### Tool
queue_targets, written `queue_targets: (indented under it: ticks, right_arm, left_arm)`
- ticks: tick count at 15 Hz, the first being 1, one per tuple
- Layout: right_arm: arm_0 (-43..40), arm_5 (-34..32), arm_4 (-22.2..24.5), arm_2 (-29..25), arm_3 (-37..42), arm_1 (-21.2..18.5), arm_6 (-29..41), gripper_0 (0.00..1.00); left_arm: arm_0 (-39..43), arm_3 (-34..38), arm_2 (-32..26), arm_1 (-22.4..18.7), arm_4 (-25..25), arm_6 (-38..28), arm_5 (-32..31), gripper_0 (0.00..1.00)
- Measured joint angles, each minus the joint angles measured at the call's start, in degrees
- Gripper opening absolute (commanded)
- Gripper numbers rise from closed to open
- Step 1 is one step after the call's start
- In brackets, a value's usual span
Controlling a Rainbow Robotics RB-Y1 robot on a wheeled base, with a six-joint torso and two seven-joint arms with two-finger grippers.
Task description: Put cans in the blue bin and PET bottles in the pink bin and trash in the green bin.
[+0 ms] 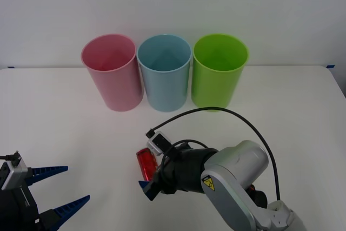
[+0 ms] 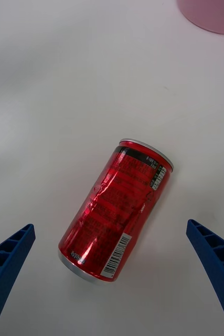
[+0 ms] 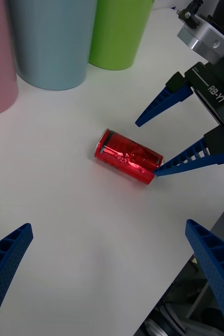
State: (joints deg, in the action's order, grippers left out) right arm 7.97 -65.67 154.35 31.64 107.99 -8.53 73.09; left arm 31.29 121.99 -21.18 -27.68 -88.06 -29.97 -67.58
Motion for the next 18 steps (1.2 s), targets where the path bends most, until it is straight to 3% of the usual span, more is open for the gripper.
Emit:
queue_targets:
  ticks: [7, 18]
  right_arm:
    - [2.48, 8.07, 0.79, 1.38, -9.61, 3.03, -0.13, 1.00]
    - [2.58, 9.03, 0.79, 2.24, -11.04, 2.73, -0.13, 1.00]
  left_arm:
    - [0.00, 0.00, 0.00, 0.00, 0.00, 0.00, 0.00, 1.00]
    - [0.00, 0.00, 0.00, 0.00, 0.00, 0.00, 0.00, 1.00]
